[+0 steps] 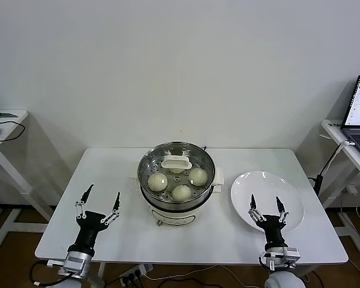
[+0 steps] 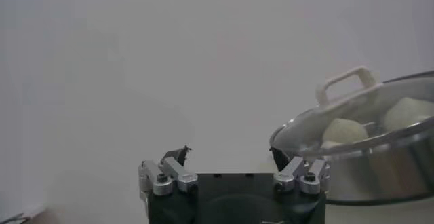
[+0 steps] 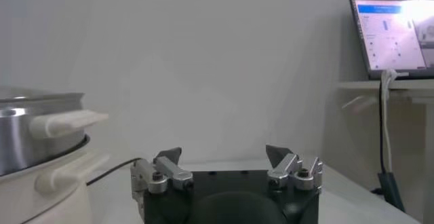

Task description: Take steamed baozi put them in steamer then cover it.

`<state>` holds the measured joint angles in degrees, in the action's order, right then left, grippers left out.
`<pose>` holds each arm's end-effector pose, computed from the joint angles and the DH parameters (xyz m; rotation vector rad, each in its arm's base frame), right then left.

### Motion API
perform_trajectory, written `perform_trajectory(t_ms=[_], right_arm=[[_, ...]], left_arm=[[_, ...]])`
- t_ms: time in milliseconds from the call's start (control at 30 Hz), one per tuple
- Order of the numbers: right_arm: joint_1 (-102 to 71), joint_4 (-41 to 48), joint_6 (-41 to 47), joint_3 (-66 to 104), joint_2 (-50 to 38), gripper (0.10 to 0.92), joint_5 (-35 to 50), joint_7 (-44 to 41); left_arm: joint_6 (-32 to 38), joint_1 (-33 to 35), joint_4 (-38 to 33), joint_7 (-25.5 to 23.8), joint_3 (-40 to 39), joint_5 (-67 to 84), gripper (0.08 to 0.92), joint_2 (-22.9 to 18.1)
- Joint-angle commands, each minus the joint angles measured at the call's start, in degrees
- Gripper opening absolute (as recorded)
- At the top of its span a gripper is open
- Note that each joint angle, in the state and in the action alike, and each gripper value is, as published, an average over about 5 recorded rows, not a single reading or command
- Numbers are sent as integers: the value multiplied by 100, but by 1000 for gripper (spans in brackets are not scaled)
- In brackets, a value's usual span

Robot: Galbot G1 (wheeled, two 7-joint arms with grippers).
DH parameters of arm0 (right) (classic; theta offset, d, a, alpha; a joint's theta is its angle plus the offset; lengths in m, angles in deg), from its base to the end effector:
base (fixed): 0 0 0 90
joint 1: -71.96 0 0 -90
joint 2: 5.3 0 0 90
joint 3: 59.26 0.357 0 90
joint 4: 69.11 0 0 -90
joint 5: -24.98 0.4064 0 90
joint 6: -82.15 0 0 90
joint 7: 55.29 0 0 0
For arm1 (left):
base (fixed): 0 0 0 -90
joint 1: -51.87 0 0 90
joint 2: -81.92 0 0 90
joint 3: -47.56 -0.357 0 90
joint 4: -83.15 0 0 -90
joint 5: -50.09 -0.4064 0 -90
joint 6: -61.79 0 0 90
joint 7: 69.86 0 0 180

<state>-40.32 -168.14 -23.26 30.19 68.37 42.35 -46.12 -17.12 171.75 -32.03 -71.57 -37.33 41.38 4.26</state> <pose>0.2643 -0.0787 -0.4135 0.1779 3.1107 0.0587 0.2315 0.0713 -0.3324 0.1395 2.9691 0.5745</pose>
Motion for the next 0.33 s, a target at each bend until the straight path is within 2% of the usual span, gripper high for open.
perform_trajectory(t_ms=[33, 333], right_arm=[[-100, -112, 60, 2, 38, 823, -7, -27], [-203, -226, 45, 31, -42, 823, 2, -18]], left_arm=[[351, 149, 191, -6, 237, 364, 823, -46], [319, 135, 258, -31, 246, 296, 823, -44]])
